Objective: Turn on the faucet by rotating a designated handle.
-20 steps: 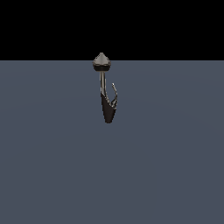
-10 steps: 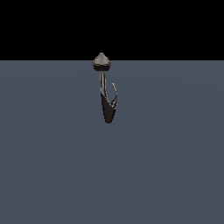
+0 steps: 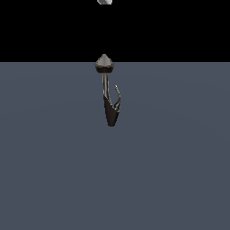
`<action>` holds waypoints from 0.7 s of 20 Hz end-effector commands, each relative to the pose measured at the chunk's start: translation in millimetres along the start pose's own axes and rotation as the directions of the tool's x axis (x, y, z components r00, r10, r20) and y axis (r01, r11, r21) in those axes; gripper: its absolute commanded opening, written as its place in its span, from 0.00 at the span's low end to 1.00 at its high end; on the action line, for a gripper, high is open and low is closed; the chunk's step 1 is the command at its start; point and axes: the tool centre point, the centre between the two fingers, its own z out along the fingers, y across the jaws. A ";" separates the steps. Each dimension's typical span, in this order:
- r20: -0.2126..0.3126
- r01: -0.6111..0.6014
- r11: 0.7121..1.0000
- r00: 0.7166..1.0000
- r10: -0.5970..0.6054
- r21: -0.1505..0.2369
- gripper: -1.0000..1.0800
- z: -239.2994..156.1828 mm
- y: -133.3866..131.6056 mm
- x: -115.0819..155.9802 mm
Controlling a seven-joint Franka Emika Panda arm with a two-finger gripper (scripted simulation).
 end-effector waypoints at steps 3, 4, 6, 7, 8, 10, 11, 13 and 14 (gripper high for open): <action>0.053 -0.114 0.992 0.992 0.112 0.048 0.00 18.2 -12.3 32.3; 0.065 -0.140 0.988 0.989 0.136 0.057 0.00 22.7 -14.6 39.5; 0.091 -0.192 0.979 0.978 0.185 0.074 0.00 32.0 -18.9 54.0; 0.105 -0.218 0.972 0.972 0.209 0.082 0.00 36.8 -20.8 61.3; 0.118 -0.245 0.966 0.965 0.233 0.089 0.00 41.8 -22.6 68.5; 0.146 -0.297 0.949 0.949 0.281 0.102 0.00 52.2 -25.8 83.1; 0.160 -0.323 0.940 0.939 0.304 0.107 0.00 57.7 -27.2 90.3; 0.189 -0.376 0.919 0.917 0.351 0.117 0.00 69.0 -29.6 104.8; 0.204 -0.401 0.908 0.905 0.373 0.120 0.00 74.8 -30.5 112.0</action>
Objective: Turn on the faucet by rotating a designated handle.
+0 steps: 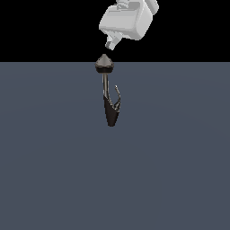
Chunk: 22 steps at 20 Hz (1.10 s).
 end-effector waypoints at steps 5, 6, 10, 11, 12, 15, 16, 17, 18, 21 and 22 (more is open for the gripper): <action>0.083 -0.181 0.982 0.981 0.176 0.052 0.00 33.9 -16.3 48.9; 0.096 -0.209 0.976 0.975 0.203 0.058 0.00 39.5 -18.2 56.5; 0.149 -0.316 0.946 0.942 0.302 0.075 0.00 62.1 -23.7 85.7; 0.161 -0.339 0.938 0.932 0.324 0.078 0.00 67.3 -24.5 92.2; 0.172 -0.361 0.929 0.923 0.344 0.080 0.00 72.2 -25.2 98.2; 0.201 -0.417 0.905 0.896 0.395 0.084 0.00 85.5 -26.5 114.0; 0.210 -0.433 0.897 0.888 0.409 0.085 0.00 89.3 -26.7 118.4; 0.217 -0.448 0.890 0.880 0.422 0.085 0.00 92.9 -26.8 122.5; 0.224 -0.461 0.883 0.873 0.433 0.086 0.00 96.1 -26.9 126.2; 0.241 -0.491 0.867 0.855 0.460 0.086 0.00 103.8 -26.9 134.9; 0.245 -0.498 0.863 0.850 0.467 0.086 0.00 105.7 -26.9 137.0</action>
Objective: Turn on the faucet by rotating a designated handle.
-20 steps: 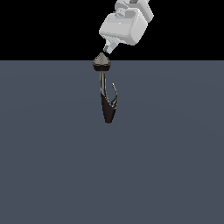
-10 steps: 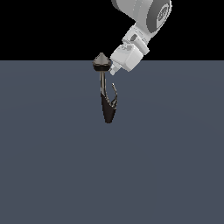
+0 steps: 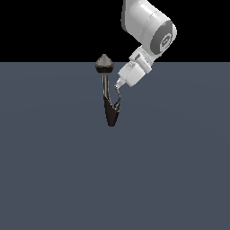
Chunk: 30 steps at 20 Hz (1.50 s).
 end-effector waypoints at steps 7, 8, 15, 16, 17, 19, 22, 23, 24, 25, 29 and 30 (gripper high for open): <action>0.014 -0.034 0.999 0.999 0.034 0.009 0.00 5.9 -3.9 9.0; 0.014 -0.034 0.999 0.999 0.034 0.009 0.00 5.9 -3.9 9.0; 0.014 -0.034 0.999 0.999 0.034 0.008 0.00 6.1 9.5 4.1; 0.014 -0.034 0.999 0.999 0.034 0.008 0.00 6.1 11.7 3.2; 0.014 -0.034 0.999 0.999 0.034 0.008 0.00 6.1 14.0 2.3; 0.014 -0.034 0.999 0.999 0.034 0.008 0.00 6.2 18.6 0.5; 0.014 -0.034 0.999 0.999 0.034 0.009 0.00 6.0 25.7 -2.0; 0.014 -0.034 0.999 0.999 0.034 0.009 0.00 6.1 28.1 -3.0; 0.014 -0.034 0.999 0.999 0.034 0.009 0.00 6.1 30.6 -3.9; 0.014 -0.034 0.999 0.999 0.034 0.009 0.00 6.1 33.0 -4.9; 0.014 -0.034 0.999 0.999 0.034 0.009 0.00 6.2 40.4 -7.8; 0.009 -0.039 0.999 0.999 0.039 0.019 0.00 4.6 36.0 -0.8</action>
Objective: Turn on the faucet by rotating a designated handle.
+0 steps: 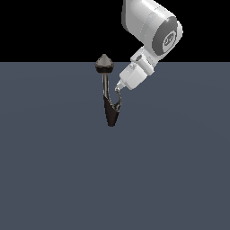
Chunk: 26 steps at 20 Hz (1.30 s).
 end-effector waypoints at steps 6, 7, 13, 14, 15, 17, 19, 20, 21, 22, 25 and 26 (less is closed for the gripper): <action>0.002 0.001 1.000 1.000 -0.001 -0.003 0.00 0.4 19.0 5.6; 0.003 0.001 1.000 1.000 -0.001 -0.004 0.00 0.4 22.2 6.5; 0.005 0.003 1.000 1.000 -0.003 -0.008 0.00 0.8 42.2 12.2; 0.005 0.004 1.000 1.000 -0.004 -0.008 0.00 0.9 45.7 13.1; 0.005 0.004 1.000 1.000 -0.004 -0.009 0.00 0.9 49.1 14.2; 0.006 0.004 1.000 1.000 -0.004 -0.010 0.00 1.0 52.6 15.1; 0.004 0.020 1.000 1.000 -0.020 -0.001 0.00 -1.0 46.3 12.4; 0.004 0.018 1.000 1.000 -0.018 -0.002 0.00 -0.7 49.6 19.5; 0.005 0.016 1.000 1.000 -0.016 -0.004 0.00 -0.4 52.8 26.7; 0.005 0.014 1.000 1.000 -0.014 -0.005 0.00 -0.1 56.2 33.9; 0.006 0.008 1.000 1.000 -0.008 -0.009 0.00 0.8 66.1 55.6; 0.006 0.006 1.000 1.000 -0.006 -0.010 0.00 1.0 69.5 62.8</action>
